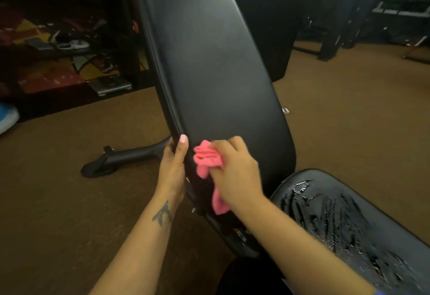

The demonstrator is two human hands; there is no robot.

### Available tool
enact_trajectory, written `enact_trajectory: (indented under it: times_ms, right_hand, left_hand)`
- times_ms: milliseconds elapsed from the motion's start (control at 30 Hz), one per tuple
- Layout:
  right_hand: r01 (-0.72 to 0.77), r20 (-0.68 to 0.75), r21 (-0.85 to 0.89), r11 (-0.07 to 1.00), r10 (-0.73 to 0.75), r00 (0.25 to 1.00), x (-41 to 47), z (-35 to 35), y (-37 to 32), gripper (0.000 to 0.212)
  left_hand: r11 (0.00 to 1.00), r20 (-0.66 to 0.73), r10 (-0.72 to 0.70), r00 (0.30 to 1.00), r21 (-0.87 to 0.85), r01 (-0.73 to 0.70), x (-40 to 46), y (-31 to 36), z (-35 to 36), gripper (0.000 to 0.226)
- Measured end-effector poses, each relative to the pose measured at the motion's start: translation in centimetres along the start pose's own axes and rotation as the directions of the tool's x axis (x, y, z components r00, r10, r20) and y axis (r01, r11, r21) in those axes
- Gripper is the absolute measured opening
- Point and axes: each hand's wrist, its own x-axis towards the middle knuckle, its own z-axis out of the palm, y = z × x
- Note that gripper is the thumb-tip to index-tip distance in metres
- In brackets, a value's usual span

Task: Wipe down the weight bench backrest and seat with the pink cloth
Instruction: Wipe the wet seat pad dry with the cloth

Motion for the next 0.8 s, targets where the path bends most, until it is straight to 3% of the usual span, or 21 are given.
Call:
enact_trajectory:
  times_ms: [133, 233, 333, 467, 567, 700, 800]
  right_hand:
    - [0.028, 0.059, 0.032, 0.999, -0.03, 0.998, -3.6, 1.2, -1.0, 0.025]
    - [-0.087, 0.095, -0.017, 0.996, 0.089, 0.992, -5.6, 0.3, 0.9, 0.019]
    - [-0.288, 0.036, -0.026, 0.957, 0.289, 0.957, -4.0, -0.5, 1.9, 0.012]
    - [-0.235, -0.015, 0.033, 0.971, 0.236, 0.972, -3.5, 0.3, -0.2, 0.018]
    - [-0.19, 0.083, 0.026, 0.981, 0.188, 0.979, -6.4, 0.6, 0.0, 0.019]
    - [-0.37, 0.084, -0.078, 0.926, 0.376, 0.923, -6.5, -0.5, 1.7, 0.012]
    - [-0.393, 0.008, -0.054, 0.918, 0.394, 0.919, -4.2, -0.4, 0.4, 0.014]
  left_hand:
    - [1.0, -0.028, 0.0, 1.0, 0.021, 0.0, 0.0, -0.1, 0.1, 0.036]
    - [0.999, -0.039, 0.037, 0.999, 0.007, -0.037, 0.0, -0.1, 0.6, 0.053]
    - [0.997, -0.031, 0.072, 0.997, -0.002, -0.072, -0.2, -0.2, 0.8, 0.053]
    - [0.995, -0.035, 0.094, 0.995, 0.014, -0.094, -0.1, -0.2, 0.7, 0.067]
    - [0.995, -0.056, 0.097, 0.994, 0.014, -0.097, 0.1, -0.6, 0.7, 0.047]
    - [0.994, -0.079, 0.099, 0.992, 0.047, -0.096, 0.0, -0.7, 0.8, 0.039]
    - [0.992, -0.07, 0.119, 0.99, 0.058, -0.115, 0.2, -0.6, 0.5, 0.042]
